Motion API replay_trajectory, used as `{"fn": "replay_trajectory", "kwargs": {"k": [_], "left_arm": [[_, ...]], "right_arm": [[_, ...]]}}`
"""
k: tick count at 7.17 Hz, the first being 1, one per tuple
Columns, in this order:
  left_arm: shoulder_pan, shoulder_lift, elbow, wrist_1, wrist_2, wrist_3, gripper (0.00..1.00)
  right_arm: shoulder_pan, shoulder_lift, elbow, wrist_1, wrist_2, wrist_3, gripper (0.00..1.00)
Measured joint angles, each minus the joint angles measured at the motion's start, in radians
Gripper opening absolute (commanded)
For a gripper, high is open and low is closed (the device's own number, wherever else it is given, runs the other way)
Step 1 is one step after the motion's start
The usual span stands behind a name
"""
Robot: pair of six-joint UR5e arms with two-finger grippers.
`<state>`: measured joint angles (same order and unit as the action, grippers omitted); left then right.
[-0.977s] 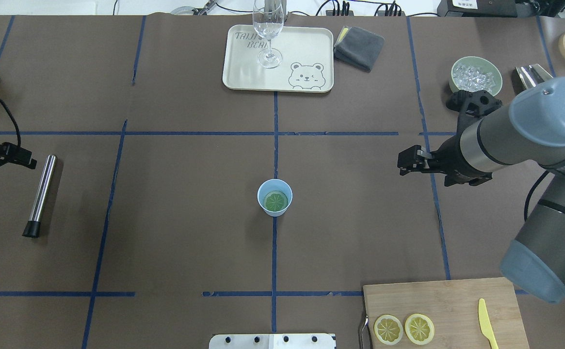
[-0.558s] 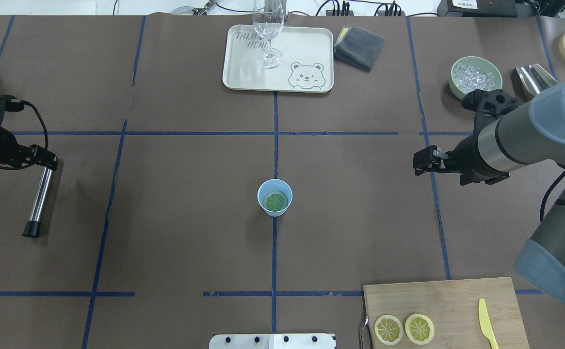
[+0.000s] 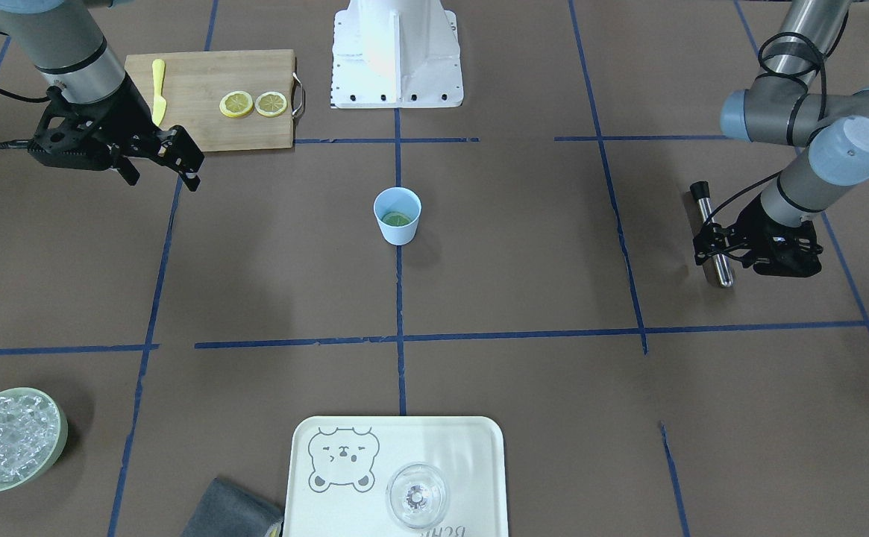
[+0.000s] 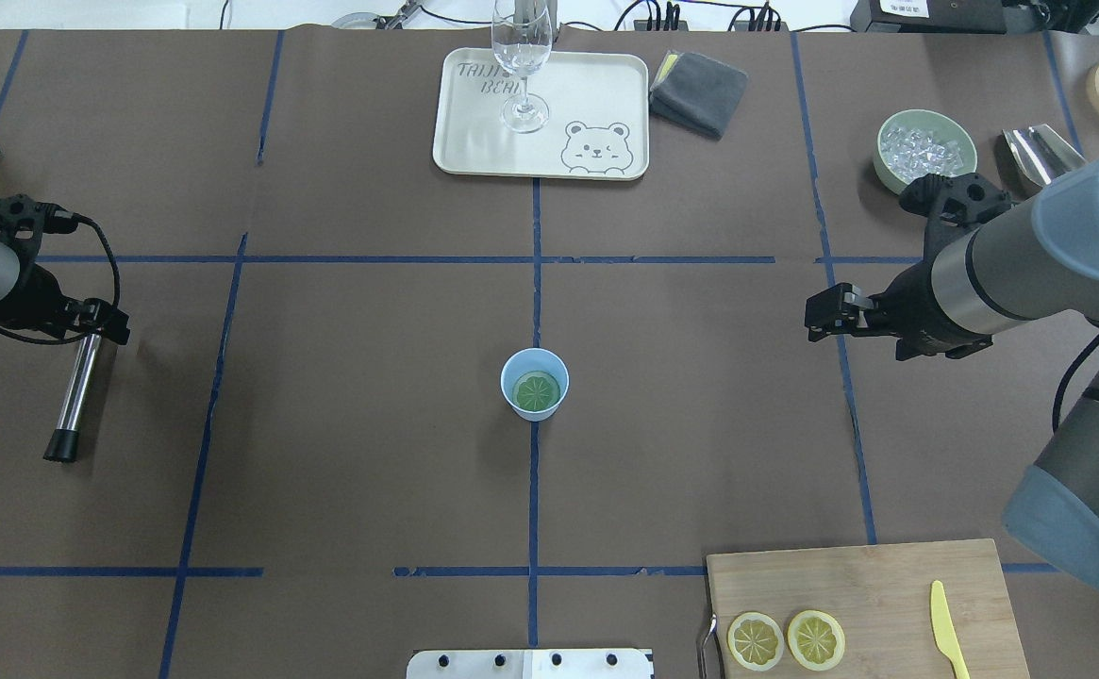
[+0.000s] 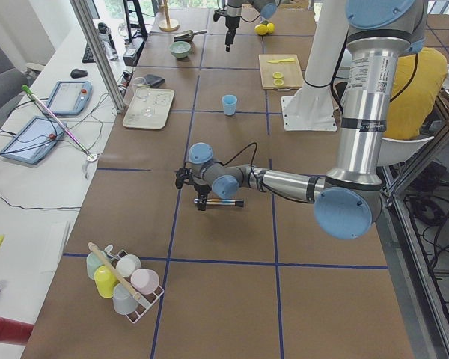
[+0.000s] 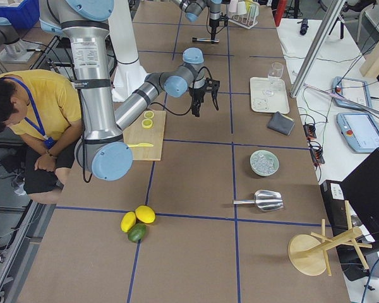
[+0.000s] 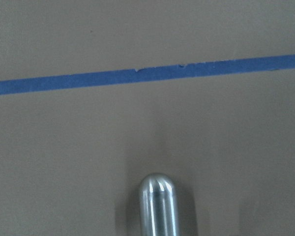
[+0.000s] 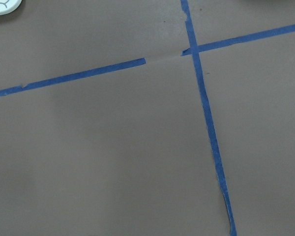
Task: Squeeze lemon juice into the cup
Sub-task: 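Grasp the steel rod with the left gripper and lift it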
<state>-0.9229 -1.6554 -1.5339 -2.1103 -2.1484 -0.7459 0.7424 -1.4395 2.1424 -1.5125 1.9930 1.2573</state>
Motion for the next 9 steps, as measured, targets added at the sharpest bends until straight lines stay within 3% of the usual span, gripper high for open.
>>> {"fn": "replay_trajectory", "kwargs": {"k": [1,2,6,9], "left_arm": [[0.001,0.0,0.005,0.001,0.0,-0.001,0.19],[0.002,0.0,0.008,0.002,-0.001,-0.001,0.0],[0.003,-0.038,-0.067,0.122,-0.009,0.014,0.0],[0.041,-0.139,-0.28,0.146,-0.002,0.006,0.0]], "right_arm": [[0.0,0.0,0.0,0.0,0.001,0.001,1.0],[0.0,0.001,0.0,0.0,0.001,0.002,1.0],[-0.001,0.004,0.003,0.0,0.006,0.005,1.0],[0.019,0.002,0.018,0.0,0.024,0.0,1.0]]}}
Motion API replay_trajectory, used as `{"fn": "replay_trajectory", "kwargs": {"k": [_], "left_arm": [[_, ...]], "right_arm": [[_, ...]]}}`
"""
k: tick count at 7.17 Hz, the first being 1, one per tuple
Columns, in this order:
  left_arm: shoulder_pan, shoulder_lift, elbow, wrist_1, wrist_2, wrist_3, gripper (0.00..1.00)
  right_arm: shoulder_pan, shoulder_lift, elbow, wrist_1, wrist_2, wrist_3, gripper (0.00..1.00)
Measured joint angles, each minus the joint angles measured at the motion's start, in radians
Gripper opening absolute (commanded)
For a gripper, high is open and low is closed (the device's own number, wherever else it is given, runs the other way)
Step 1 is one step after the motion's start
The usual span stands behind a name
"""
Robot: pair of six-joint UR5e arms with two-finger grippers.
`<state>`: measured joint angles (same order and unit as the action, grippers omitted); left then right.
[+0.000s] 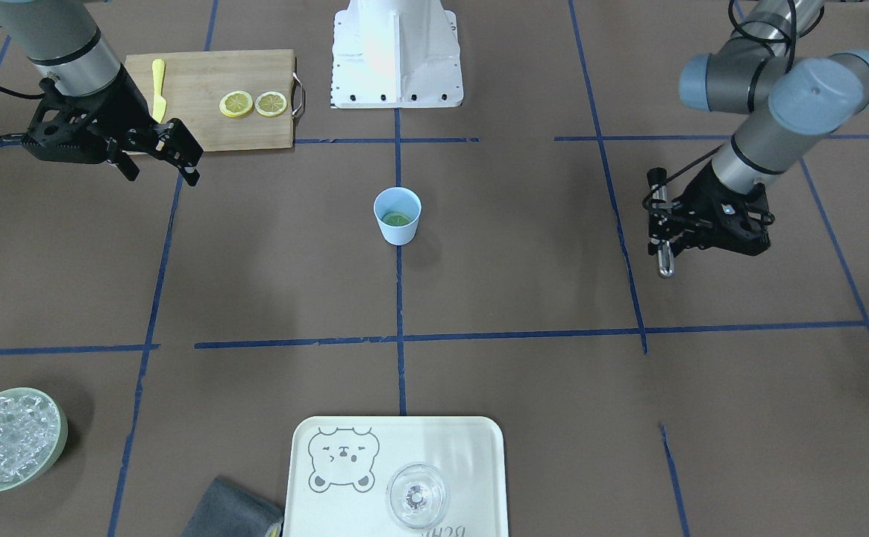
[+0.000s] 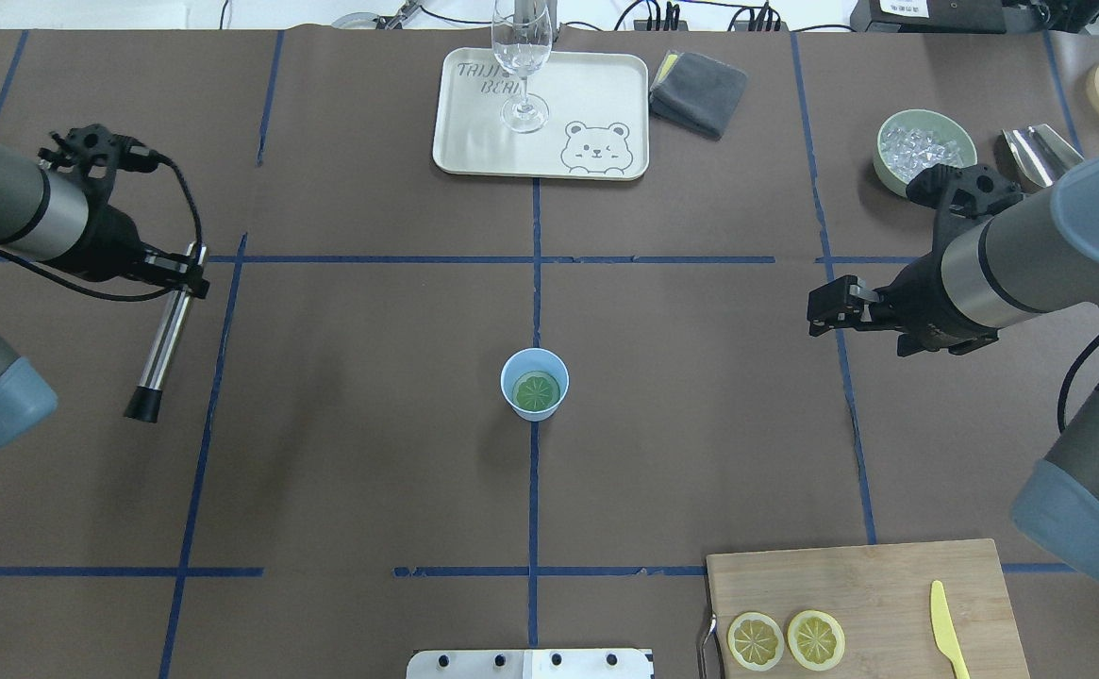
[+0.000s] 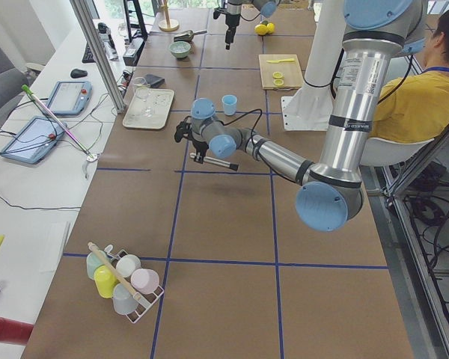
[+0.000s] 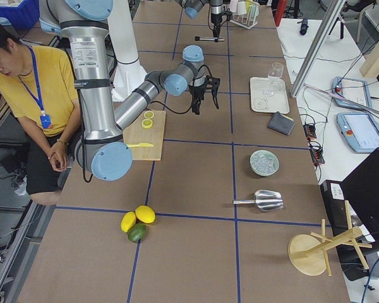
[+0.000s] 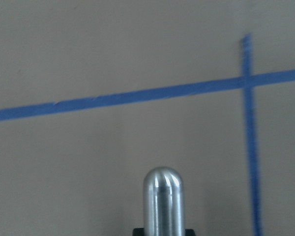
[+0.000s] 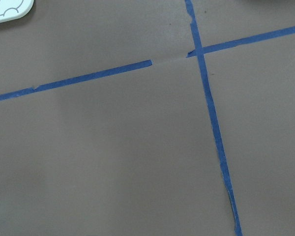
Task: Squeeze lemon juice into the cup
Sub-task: 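Grasp the steel rod with the left gripper and lift it, then move the steel rod with the left gripper down into the blue cup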
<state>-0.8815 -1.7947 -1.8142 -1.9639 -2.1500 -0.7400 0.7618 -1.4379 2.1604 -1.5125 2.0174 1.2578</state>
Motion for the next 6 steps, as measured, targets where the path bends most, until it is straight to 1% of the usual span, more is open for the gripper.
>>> {"fn": "replay_trajectory", "kwargs": {"k": [1,2,3,4,5,6], "left_arm": [[0.045,-0.073,-0.043,0.031,0.017,0.001,0.0],[0.118,-0.163,-0.059,0.048,0.075,-0.001,0.0],[0.201,-0.251,-0.064,0.052,0.162,-0.002,0.0],[0.268,-0.321,-0.071,0.028,0.256,0.001,0.0],[0.308,-0.351,-0.076,-0.061,0.352,0.005,0.0],[0.358,-0.346,-0.067,-0.225,0.513,0.007,0.0]], "right_arm": [[0.009,-0.001,0.002,0.0,0.005,-0.002,1.0],[0.02,-0.002,0.002,0.0,0.009,-0.003,1.0],[0.03,-0.002,0.0,0.0,0.01,-0.004,1.0],[0.034,-0.002,-0.002,0.0,0.011,-0.004,1.0],[0.036,-0.003,-0.004,-0.001,0.011,-0.004,1.0],[0.037,-0.003,-0.004,-0.001,0.011,-0.005,1.0]]}}
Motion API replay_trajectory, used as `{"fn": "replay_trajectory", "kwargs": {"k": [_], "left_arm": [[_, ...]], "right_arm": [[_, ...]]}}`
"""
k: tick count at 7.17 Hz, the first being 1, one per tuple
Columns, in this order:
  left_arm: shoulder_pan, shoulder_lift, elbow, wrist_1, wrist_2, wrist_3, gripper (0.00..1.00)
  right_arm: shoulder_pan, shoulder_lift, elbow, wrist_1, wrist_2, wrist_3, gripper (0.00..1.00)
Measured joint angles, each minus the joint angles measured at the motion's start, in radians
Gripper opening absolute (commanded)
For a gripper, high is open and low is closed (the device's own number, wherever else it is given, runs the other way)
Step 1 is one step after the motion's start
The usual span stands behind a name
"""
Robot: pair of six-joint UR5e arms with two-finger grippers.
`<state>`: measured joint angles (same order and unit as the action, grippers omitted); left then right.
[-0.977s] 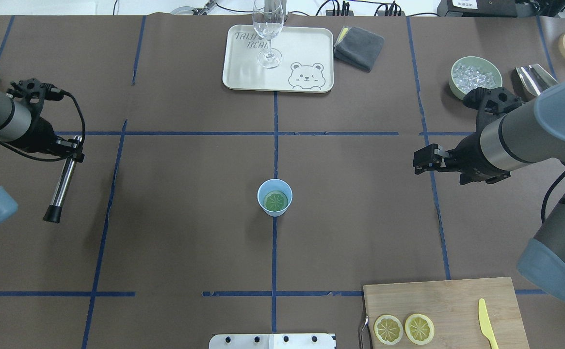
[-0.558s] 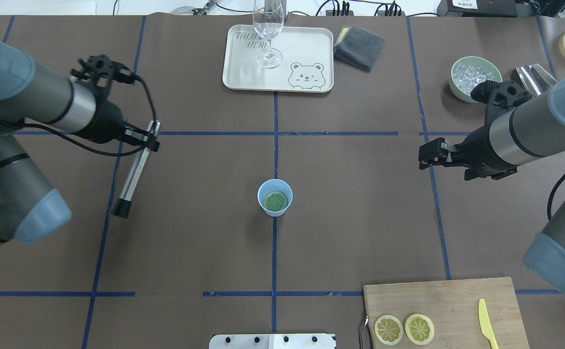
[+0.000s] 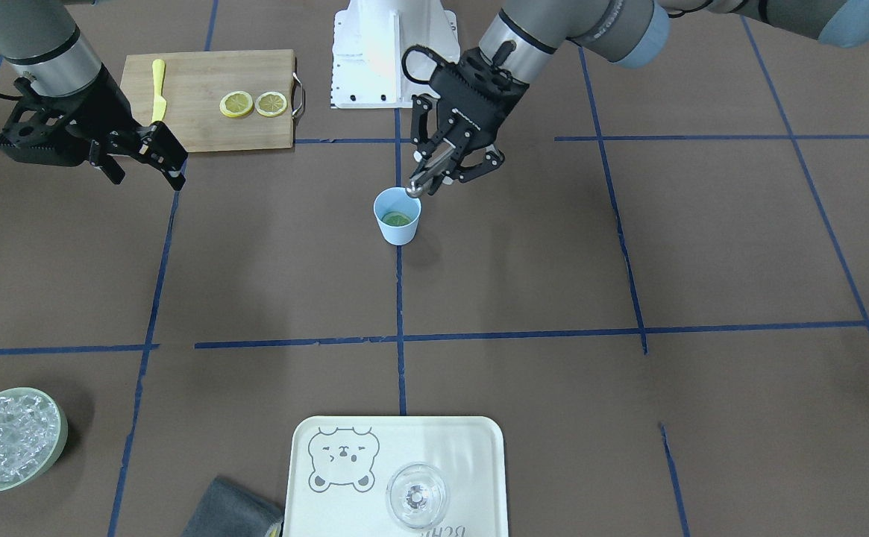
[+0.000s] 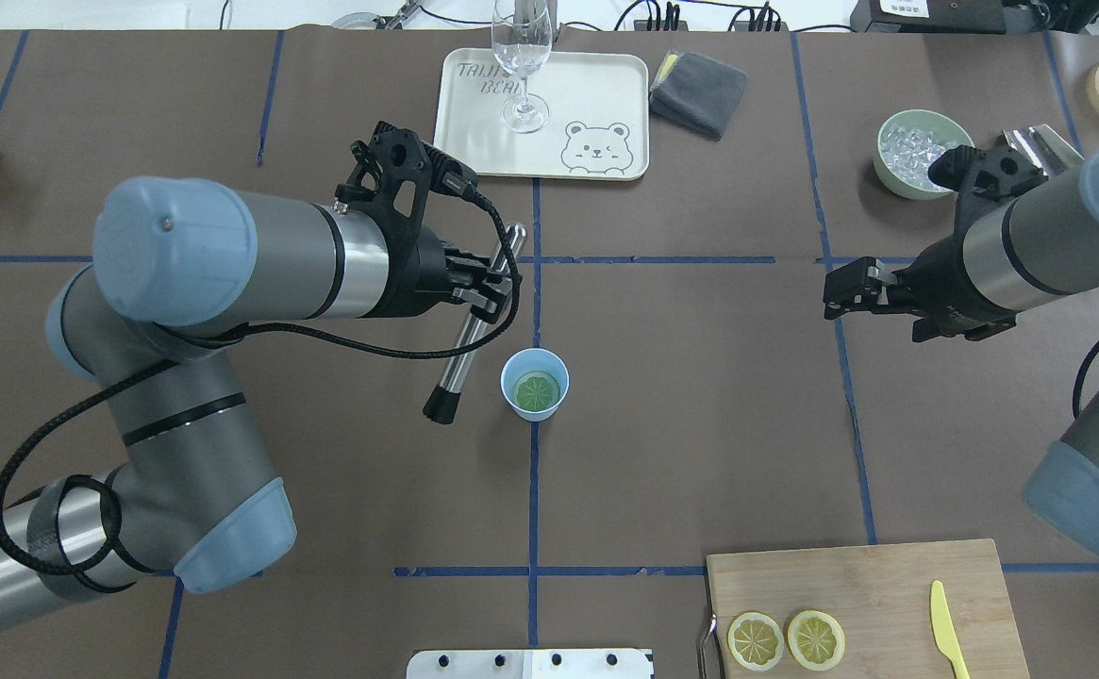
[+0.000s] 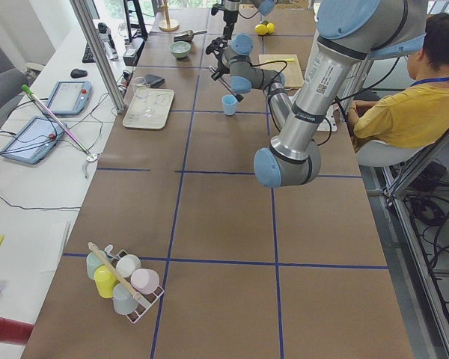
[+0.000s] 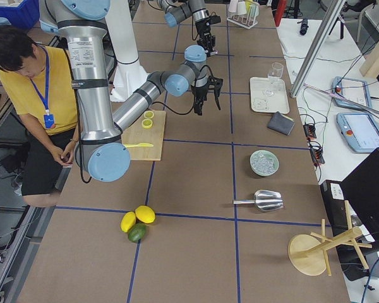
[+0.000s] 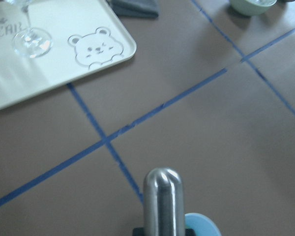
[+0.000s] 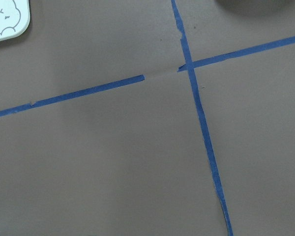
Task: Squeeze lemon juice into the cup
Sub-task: 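Move the steel rod with the left gripper down into the blue cup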
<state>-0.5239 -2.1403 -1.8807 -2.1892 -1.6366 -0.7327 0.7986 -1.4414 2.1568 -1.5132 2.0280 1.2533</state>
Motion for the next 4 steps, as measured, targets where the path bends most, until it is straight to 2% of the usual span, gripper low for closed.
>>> {"fn": "replay_trajectory", "kwargs": {"k": [2,3,4], "left_arm": [[0.157,0.024,0.087,-0.308,0.406,0.006,0.0],[0.218,0.02,0.135,-0.384,0.543,0.012,0.0],[0.246,0.016,0.158,-0.417,0.621,0.035,0.0]], "right_arm": [[0.002,-0.005,-0.001,-0.001,0.001,0.0,1.0],[0.004,-0.008,-0.001,-0.001,0.001,0.0,1.0],[0.01,-0.013,-0.001,-0.001,0.002,-0.003,1.0]]}}
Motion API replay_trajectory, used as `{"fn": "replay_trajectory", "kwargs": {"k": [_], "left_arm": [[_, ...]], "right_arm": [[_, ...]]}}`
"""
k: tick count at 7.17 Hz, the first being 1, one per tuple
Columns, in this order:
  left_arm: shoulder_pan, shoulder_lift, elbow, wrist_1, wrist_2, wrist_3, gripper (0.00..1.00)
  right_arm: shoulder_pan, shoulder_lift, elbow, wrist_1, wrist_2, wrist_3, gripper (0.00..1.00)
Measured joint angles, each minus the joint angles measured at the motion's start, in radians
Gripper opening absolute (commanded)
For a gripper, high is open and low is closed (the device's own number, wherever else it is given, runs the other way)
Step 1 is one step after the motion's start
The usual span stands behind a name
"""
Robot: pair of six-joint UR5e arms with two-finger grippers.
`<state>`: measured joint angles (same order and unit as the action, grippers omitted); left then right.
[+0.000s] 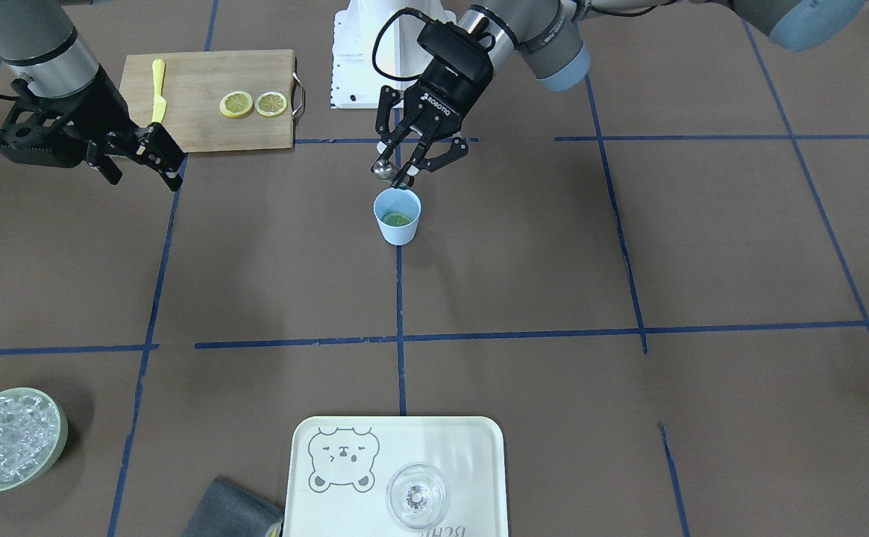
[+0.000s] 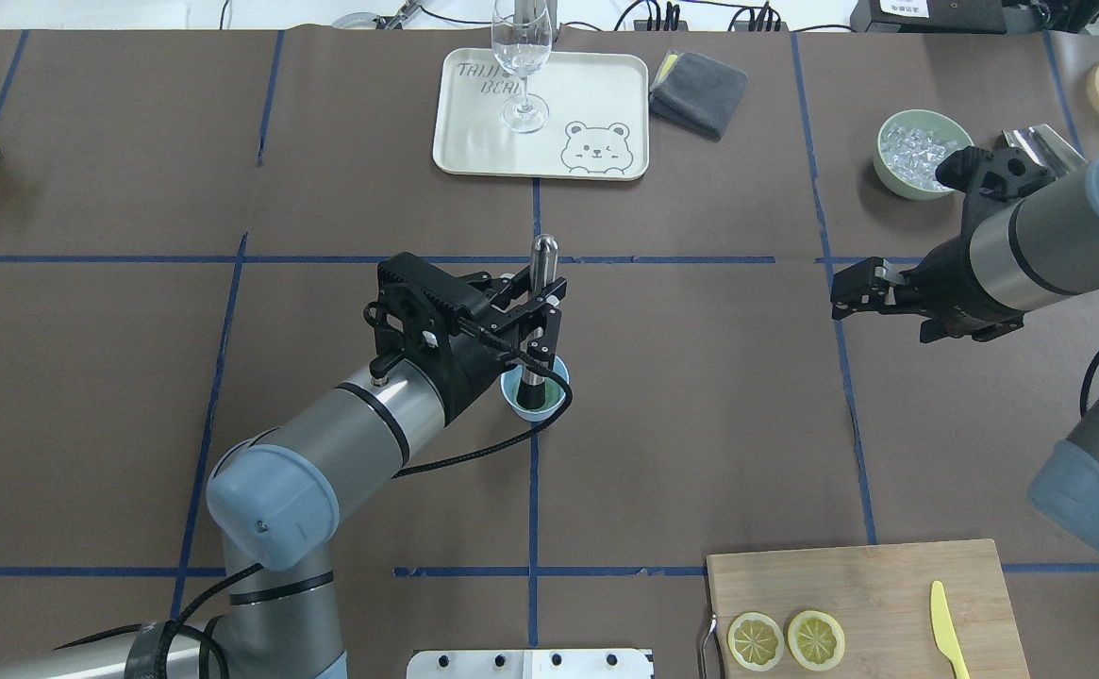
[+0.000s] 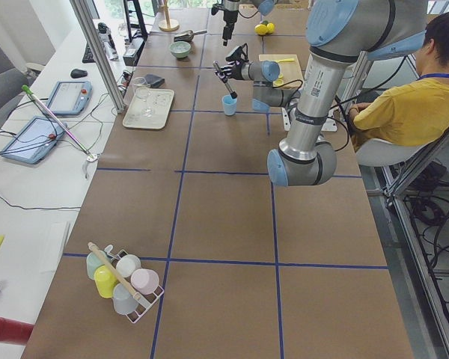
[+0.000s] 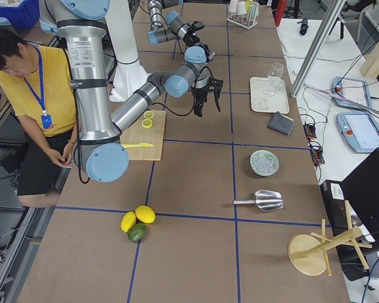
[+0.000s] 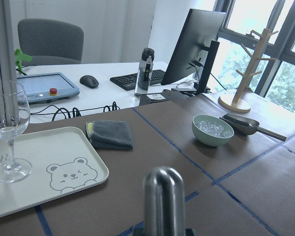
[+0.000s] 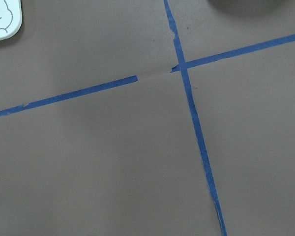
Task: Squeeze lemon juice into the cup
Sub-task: 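Move the steel rod with the left gripper down into the blue cup, then stir the steel rod inside the blue cup with the left gripper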
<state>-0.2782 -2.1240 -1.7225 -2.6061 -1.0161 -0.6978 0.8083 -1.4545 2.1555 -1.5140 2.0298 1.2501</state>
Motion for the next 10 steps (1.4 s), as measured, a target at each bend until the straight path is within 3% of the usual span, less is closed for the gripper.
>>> {"fn": "replay_trajectory", "kwargs": {"k": [3,10], "left_arm": [[0.015,-0.004,0.017,-0.075,0.047,0.078,0.0],[0.017,-0.031,0.132,-0.095,0.063,0.096,0.0]], "right_arm": [[0.012,-0.01,-0.002,0.0,0.001,-0.013,1.0],[0.011,-0.009,-0.027,0.024,-0.002,-0.013,1.0]]}}
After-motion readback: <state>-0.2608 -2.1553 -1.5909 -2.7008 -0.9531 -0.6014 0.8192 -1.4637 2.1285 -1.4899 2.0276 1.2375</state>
